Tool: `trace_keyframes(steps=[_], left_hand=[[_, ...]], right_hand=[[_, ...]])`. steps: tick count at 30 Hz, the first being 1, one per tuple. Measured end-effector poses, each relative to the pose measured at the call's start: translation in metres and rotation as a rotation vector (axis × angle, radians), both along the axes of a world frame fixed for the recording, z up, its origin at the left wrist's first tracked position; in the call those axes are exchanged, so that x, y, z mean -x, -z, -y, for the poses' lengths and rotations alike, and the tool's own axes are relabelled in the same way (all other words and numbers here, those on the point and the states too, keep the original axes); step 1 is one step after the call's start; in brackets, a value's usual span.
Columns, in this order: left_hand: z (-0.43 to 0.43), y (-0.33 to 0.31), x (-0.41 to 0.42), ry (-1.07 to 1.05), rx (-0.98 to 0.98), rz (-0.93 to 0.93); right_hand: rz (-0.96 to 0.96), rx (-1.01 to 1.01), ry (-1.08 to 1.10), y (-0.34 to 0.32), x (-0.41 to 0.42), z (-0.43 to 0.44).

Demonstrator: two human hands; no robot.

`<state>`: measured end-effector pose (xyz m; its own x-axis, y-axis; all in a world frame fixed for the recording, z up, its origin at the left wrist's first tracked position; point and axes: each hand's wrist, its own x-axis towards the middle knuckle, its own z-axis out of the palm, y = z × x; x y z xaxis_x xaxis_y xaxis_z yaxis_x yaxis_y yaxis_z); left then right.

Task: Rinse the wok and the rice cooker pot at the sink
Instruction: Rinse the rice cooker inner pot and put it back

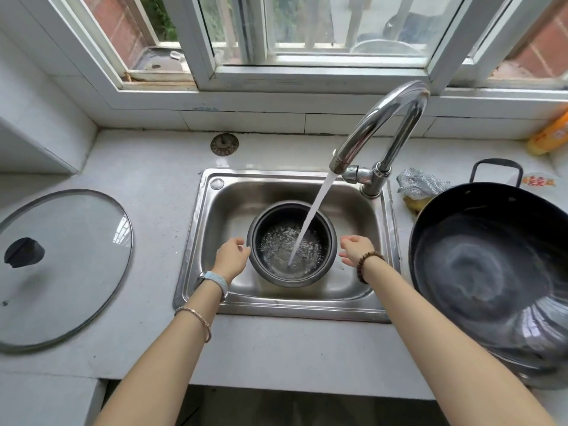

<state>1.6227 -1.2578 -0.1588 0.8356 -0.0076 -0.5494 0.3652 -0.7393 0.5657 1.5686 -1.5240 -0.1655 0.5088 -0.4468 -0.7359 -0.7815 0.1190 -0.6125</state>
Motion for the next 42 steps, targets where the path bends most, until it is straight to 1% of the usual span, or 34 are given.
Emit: trace_keyframes(steps=[2, 9, 11, 15, 18, 20, 25, 29, 32, 35, 42], left_hand=[[0.0, 0.008, -0.006, -0.045, 0.031, -0.02], [0.0, 0.025, -0.018, -0.33, 0.247, -0.097], [0.0, 0.028, -0.02, -0.365, 0.283, -0.131], [0.0, 0.033, -0.024, -0.384, 0.302, -0.164], [0.001, 0.032, -0.026, -0.396, 0.288, -0.146], [0.002, 0.028, -0.028, -0.409, 0.317, -0.133], [0.008, 0.002, -0.038, -0.416, 0.401, -0.007], [0.008, -0.019, -0.043, -0.338, 0.404, 0.079], [0.0, -0.026, -0.039, -0.279, 0.373, 0.123], [-0.008, -0.026, -0.031, -0.286, 0.394, 0.118], [-0.009, -0.026, -0.012, -0.377, 0.487, -0.027]], right_hand=[[-0.005, -0.037, 0.006, 0.003, -0.002, 0.001], [0.049, -0.172, 0.115, 0.003, -0.01, -0.002], [0.071, -0.199, 0.134, 0.0, -0.01, -0.004], [0.082, -0.208, 0.122, -0.005, -0.01, -0.006], [0.075, -0.2, 0.118, -0.009, -0.009, -0.003], [0.071, -0.206, 0.127, -0.011, -0.007, -0.001], [0.0, -0.217, 0.134, -0.015, -0.005, -0.003], [-0.011, -0.266, 0.142, -0.021, 0.004, -0.011], [0.052, -0.308, 0.192, -0.032, 0.011, -0.015], [0.139, -0.295, 0.213, -0.045, 0.013, -0.013], [0.264, -0.279, 0.182, -0.087, 0.014, -0.006]])
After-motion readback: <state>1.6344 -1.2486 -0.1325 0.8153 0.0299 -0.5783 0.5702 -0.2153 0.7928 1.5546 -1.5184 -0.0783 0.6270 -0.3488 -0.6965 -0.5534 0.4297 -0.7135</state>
